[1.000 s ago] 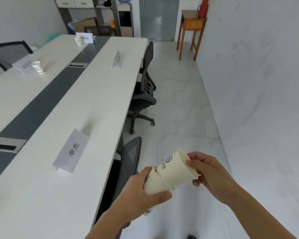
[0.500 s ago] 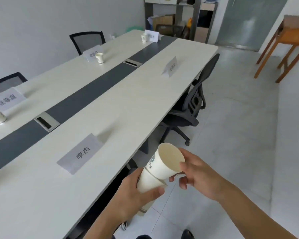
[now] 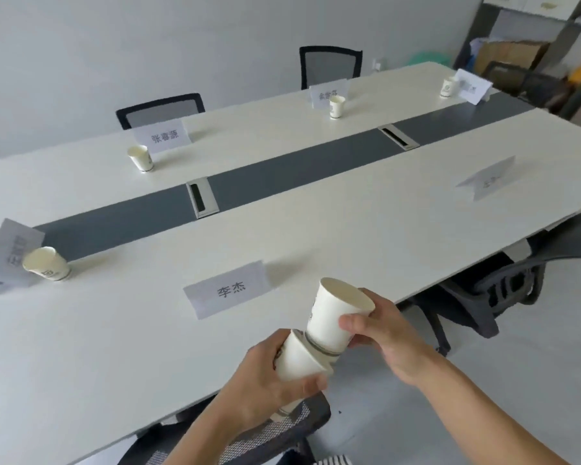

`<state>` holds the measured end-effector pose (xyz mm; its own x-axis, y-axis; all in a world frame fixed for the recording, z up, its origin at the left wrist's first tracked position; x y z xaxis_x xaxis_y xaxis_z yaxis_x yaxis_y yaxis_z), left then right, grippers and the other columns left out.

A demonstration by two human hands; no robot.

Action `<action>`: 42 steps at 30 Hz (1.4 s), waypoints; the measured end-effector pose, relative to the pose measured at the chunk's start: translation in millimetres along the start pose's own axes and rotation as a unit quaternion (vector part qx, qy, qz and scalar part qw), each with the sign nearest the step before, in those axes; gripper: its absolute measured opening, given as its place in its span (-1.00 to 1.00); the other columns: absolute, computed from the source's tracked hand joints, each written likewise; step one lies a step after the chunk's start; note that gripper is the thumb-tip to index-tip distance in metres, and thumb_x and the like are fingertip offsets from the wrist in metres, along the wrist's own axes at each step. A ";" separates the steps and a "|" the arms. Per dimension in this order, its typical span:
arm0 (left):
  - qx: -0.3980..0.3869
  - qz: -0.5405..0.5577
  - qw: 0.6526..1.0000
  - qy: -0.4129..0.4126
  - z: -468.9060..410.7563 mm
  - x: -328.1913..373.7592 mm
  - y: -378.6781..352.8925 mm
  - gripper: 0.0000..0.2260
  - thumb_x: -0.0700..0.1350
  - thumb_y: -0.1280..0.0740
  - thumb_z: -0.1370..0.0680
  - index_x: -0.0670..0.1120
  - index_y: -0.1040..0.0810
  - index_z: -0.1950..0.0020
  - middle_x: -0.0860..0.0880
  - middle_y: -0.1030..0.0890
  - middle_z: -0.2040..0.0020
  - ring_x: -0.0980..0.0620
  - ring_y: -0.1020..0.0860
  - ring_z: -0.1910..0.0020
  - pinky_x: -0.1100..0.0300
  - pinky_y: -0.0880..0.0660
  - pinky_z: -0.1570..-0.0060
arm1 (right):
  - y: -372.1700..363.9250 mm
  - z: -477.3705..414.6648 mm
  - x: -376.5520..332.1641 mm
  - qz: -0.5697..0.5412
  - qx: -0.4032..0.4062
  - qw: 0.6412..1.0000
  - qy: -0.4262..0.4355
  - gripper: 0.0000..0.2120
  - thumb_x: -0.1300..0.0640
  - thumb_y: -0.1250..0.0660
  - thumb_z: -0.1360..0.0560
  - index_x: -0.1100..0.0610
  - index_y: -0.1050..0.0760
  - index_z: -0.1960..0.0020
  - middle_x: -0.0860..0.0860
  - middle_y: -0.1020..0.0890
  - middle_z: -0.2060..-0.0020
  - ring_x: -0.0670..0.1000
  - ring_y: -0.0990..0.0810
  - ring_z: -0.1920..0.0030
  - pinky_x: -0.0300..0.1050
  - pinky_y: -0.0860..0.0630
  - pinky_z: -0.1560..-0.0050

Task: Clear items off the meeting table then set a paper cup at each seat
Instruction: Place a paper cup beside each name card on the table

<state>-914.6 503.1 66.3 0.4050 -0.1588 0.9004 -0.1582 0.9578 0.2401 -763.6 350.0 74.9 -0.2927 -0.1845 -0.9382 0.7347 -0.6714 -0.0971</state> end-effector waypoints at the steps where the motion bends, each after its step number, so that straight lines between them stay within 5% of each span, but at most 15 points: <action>1: 0.018 0.010 1.000 0.001 -7.0 0.8 6.0 -0.51 0.15 -0.59 -0.25 0.07 -0.56 -0.10 -0.03 -0.67 0.10 0.16 -0.59 0.26 0.23 -0.57 0.27 | 2.3 -16.2 -3.3 -0.001 0.006 1.000 0.000 -0.38 -0.07 -0.50 -0.15 0.19 -0.53 -0.12 0.14 -0.67 0.03 0.13 -0.65 0.05 -0.08 -0.58 0.17; 4: 0.074 0.038 0.996 0.016 -22.3 0.0 26.5 -0.51 0.10 -0.60 -0.27 0.09 -0.53 -0.12 -0.07 -0.66 0.07 0.12 -0.59 0.26 0.10 -0.60 0.24 | 6.2 -67.5 -14.4 0.012 0.004 1.000 -0.007 -0.40 -0.09 -0.48 -0.19 0.13 -0.53 -0.18 0.24 -0.63 -0.12 0.28 -0.59 -0.13 0.01 -0.59 0.08; 9: 0.170 0.070 0.982 0.035 -30.0 -10.8 51.0 -0.54 0.02 -0.60 -0.31 0.08 -0.51 -0.13 0.04 -0.64 0.12 0.23 -0.58 0.28 0.29 -0.55 0.29 | -0.6 -145.5 -37.3 0.052 -0.014 0.998 -0.010 -0.36 -0.10 -0.49 -0.10 0.08 -0.53 -0.14 0.03 -0.63 0.03 0.05 -0.63 0.02 -0.06 -0.62 0.15; 14: 0.272 0.120 0.951 0.091 -38.6 -26.6 58.9 -0.45 0.18 -0.57 -0.24 0.11 -0.49 -0.17 0.00 -0.65 0.10 0.14 -0.62 0.22 0.23 -0.60 0.28 | -28.8 -258.8 -37.1 0.122 -0.070 0.990 0.005 -0.48 0.04 -0.53 -0.21 0.02 -0.47 -0.13 0.00 -0.61 -0.01 0.07 -0.60 -0.05 0.14 -0.58 -0.09; 22: 0.385 0.174 0.892 0.162 -51.8 -28.6 43.3 -0.39 0.21 -0.57 -0.22 0.10 -0.50 -0.20 0.08 -0.66 0.07 0.14 -0.63 0.20 0.24 -0.57 0.25 | -88.6 -392.8 19.0 0.287 -0.133 0.948 0.028 -0.43 0.07 -0.57 -0.28 0.00 -0.39 -0.20 -0.07 -0.57 -0.04 0.08 -0.56 -0.10 -0.01 -0.52 -0.07; 32: 0.439 0.200 0.847 0.224 -52.3 -33.5 20.0 -0.37 0.20 -0.58 -0.22 0.10 -0.50 -0.23 0.10 -0.64 0.05 0.10 -0.64 0.10 0.18 -0.62 0.12 | -97.0 -423.7 68.7 0.406 -0.124 0.904 0.049 -0.35 0.03 -0.55 -0.31 0.05 -0.34 -0.31 0.04 -0.62 -0.11 0.15 -0.57 -0.13 -0.02 -0.49 -0.06; 39: 0.424 0.187 0.864 0.198 -43.6 -31.9 39.8 -0.34 0.22 -0.58 -0.18 0.12 -0.50 -0.23 0.04 -0.66 0.05 0.09 -0.65 0.12 0.23 -0.59 0.19 | -82.4 -414.8 62.5 0.439 -0.138 0.888 0.007 -0.25 0.05 -0.56 -0.31 0.07 -0.29 -0.40 0.06 -0.53 -0.27 0.12 -0.52 -0.24 0.00 -0.47 -0.20; 42: 0.405 0.171 0.882 0.168 -37.5 -26.3 50.1 -0.36 0.21 -0.58 -0.18 0.12 -0.51 -0.21 0.05 -0.67 0.05 0.11 -0.65 0.13 0.25 -0.58 0.20 | -60.2 -392.8 50.0 0.436 -0.099 0.895 -0.004 -0.41 0.05 -0.50 -0.38 0.13 -0.39 -0.35 0.10 -0.57 -0.24 0.10 -0.56 -0.20 -0.01 -0.48 -0.20</action>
<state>-899.5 564.3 41.0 0.4323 0.3166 0.8443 -0.8592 0.4287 0.2791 -582.1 663.1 -96.7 0.4404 -0.5821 -0.6836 0.7794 -0.1300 0.6129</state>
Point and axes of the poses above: each hand's wrist, its own z-axis away from the middle knuckle, its own y-axis out of the back of the hand, x = y × z, the point moved 1 cm from there along -z, towards the middle knuckle
